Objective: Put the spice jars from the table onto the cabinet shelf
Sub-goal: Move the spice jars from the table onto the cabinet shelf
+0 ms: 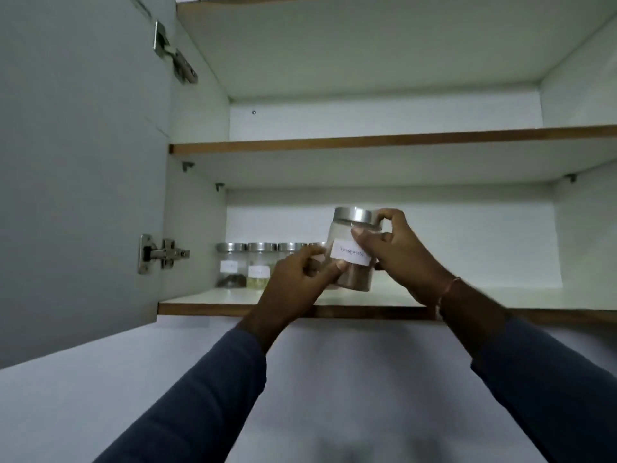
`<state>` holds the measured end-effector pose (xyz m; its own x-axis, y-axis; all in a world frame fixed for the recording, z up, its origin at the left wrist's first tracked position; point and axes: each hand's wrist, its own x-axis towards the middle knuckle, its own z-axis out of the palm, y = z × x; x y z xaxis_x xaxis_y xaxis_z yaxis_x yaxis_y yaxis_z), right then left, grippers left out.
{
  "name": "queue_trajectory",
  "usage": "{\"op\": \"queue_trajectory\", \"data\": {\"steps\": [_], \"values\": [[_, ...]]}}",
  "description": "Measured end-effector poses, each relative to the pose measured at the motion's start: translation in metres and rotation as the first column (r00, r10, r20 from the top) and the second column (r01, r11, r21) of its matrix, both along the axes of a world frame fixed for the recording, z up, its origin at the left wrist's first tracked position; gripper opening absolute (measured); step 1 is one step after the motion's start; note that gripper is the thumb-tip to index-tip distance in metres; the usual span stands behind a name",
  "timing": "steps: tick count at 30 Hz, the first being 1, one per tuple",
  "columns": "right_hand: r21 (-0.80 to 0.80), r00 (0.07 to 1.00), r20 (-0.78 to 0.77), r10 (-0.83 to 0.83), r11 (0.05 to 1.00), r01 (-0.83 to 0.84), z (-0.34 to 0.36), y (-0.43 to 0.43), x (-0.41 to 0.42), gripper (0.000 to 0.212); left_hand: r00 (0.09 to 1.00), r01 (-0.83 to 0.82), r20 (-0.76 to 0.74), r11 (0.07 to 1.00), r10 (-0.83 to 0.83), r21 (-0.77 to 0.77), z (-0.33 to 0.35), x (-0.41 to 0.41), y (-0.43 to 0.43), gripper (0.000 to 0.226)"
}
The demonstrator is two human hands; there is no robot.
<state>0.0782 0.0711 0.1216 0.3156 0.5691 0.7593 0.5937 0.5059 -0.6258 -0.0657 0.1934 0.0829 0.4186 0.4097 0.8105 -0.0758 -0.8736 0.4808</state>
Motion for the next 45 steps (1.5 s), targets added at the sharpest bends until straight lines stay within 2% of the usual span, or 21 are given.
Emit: {"op": "queue_trajectory", "data": {"steps": [2,3,5,7,10,12,15,21,27,32,35,37,40,45], "values": [[-0.074,0.990,0.070,-0.119,0.990,0.124,-0.001,0.020,0.019,0.046,0.980,-0.153,-0.117,0.985,0.161,0.078,-0.004,0.013,0.017,0.038],[-0.124,0.980,0.109,-0.168,0.975,0.181,-0.002,0.029,0.029,0.047,0.951,-0.249,-0.153,0.959,0.268,0.132,-0.008,0.020,0.023,0.040],[-0.215,0.963,0.171,-0.210,0.946,0.244,-0.002,0.047,0.047,0.046,0.846,-0.491,-0.106,0.842,0.522,0.225,-0.016,0.034,0.034,0.052],[-0.249,0.956,0.199,-0.217,0.932,0.264,0.001,0.061,0.065,0.041,0.766,-0.619,-0.024,0.746,0.643,0.245,-0.019,0.043,0.040,0.052],[-0.335,0.930,0.273,-0.248,0.882,0.333,0.013,0.082,0.089,0.033,0.794,-0.601,0.053,0.768,0.606,0.218,-0.022,0.048,0.043,0.049],[-0.410,0.912,0.312,-0.266,0.828,0.382,0.020,0.096,0.096,0.032,0.778,-0.623,0.083,0.749,0.623,0.225,-0.023,0.046,0.044,0.049],[-0.490,0.863,0.394,-0.315,0.723,0.487,0.026,0.112,0.105,0.035,0.773,-0.628,0.066,0.747,0.631,0.216,-0.022,0.046,0.042,0.046],[-0.495,0.783,0.513,-0.352,0.625,0.604,0.037,0.132,0.109,0.039,0.757,-0.647,0.053,0.736,0.651,0.197,-0.023,0.047,0.043,0.046],[-0.459,0.720,0.586,-0.372,0.580,0.673,0.039,0.139,0.113,0.040,0.763,-0.643,0.083,0.740,0.641,0.198,-0.025,0.048,0.044,0.044],[-0.484,0.750,0.535,-0.389,0.587,0.649,0.036,0.145,0.118,0.043,0.779,-0.624,0.088,0.755,0.620,0.204,-0.026,0.048,0.046,0.043],[-0.464,0.746,0.530,-0.405,0.598,0.654,0.031,0.144,0.117,0.076,0.772,-0.634,0.135,0.742,0.621,0.216,-0.025,0.048,0.045,0.045],[-0.428,0.748,0.494,-0.444,0.625,0.653,0.031,0.135,0.107,0.088,0.771,-0.637,0.158,0.741,0.617,0.212,-0.025,0.048,0.046,0.046],[-0.265,0.687,0.537,-0.490,0.675,0.689,0.026,0.113,0.080,0.077,0.776,-0.631,0.144,0.744,0.615,0.220,-0.024,0.048,0.048,0.044],[-0.014,0.637,0.650,-0.414,0.832,0.554,-0.020,0.045,0.020,0.040,0.762,-0.640,0.067,0.734,0.644,0.227,-0.022,0.044,0.037,0.050]]}}
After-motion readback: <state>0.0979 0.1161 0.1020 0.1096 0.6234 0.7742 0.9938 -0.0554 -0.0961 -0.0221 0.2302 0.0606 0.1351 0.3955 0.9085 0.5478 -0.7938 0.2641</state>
